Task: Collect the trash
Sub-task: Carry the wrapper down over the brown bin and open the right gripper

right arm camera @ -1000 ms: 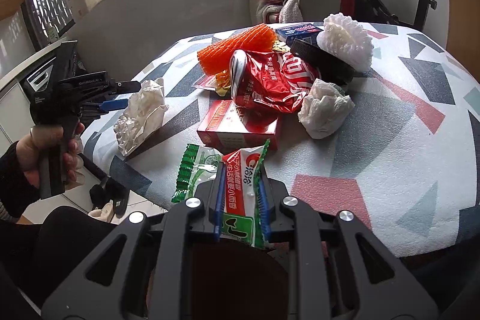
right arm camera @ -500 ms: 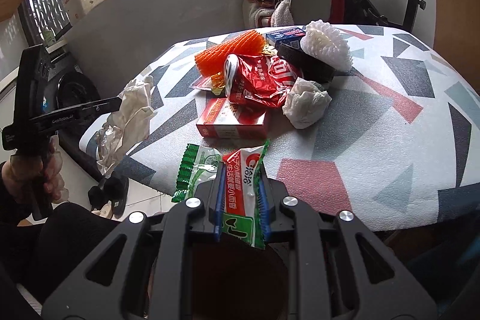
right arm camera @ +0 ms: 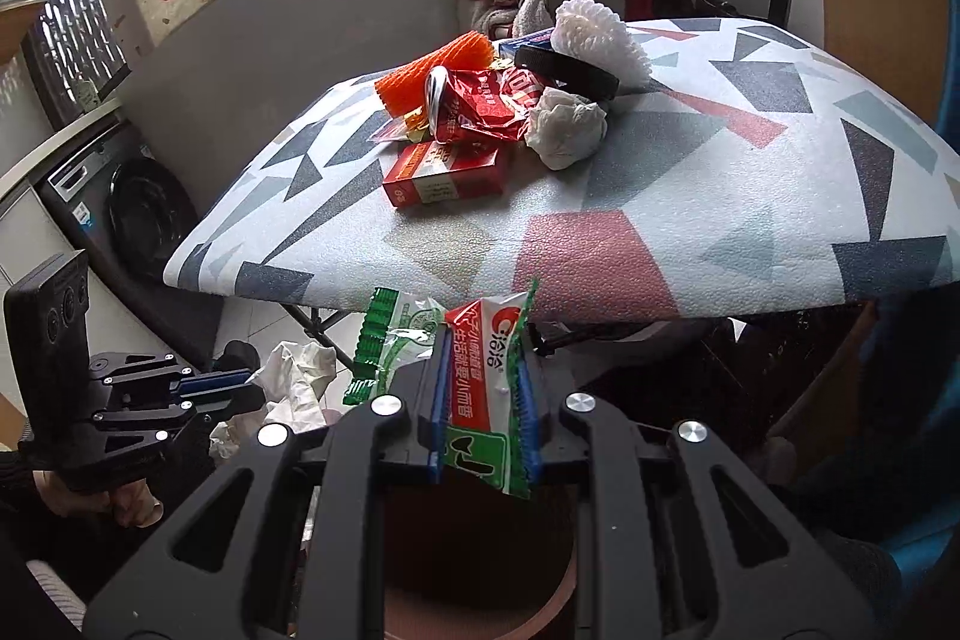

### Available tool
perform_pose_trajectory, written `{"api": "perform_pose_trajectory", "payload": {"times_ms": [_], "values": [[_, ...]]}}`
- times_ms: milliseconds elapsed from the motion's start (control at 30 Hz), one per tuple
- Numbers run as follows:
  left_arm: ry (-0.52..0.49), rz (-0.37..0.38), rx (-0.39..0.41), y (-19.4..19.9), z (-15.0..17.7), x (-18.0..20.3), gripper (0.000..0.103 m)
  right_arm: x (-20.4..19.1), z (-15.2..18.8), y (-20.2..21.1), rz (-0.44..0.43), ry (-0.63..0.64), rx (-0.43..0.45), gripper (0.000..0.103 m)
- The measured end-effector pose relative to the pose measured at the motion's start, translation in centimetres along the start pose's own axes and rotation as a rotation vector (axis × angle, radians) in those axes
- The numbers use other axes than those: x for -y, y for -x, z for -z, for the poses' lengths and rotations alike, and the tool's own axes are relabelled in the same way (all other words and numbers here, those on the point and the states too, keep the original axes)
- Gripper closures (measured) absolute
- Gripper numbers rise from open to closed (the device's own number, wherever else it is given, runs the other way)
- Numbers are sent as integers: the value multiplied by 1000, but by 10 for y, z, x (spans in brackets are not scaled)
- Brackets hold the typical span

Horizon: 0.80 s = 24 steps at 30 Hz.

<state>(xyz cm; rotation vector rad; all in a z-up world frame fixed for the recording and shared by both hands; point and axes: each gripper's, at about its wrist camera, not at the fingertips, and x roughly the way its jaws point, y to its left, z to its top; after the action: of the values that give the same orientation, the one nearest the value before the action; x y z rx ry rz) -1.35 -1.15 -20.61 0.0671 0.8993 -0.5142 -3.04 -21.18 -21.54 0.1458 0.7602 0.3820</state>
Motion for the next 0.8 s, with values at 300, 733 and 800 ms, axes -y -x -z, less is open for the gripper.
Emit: {"api": "perform_pose_trajectory", "payload": {"times_ms": [300, 733, 800], "values": [[70, -47, 128, 24, -6, -11, 17, -3, 4, -11, 8, 10, -40, 81], [144, -261, 290, 77, -8, -50, 6, -58, 37, -75, -70, 280, -327, 81], [166, -265, 272, 74, -7, -56, 6, -66, 46, -87, -76, 315, -393, 81]]}}
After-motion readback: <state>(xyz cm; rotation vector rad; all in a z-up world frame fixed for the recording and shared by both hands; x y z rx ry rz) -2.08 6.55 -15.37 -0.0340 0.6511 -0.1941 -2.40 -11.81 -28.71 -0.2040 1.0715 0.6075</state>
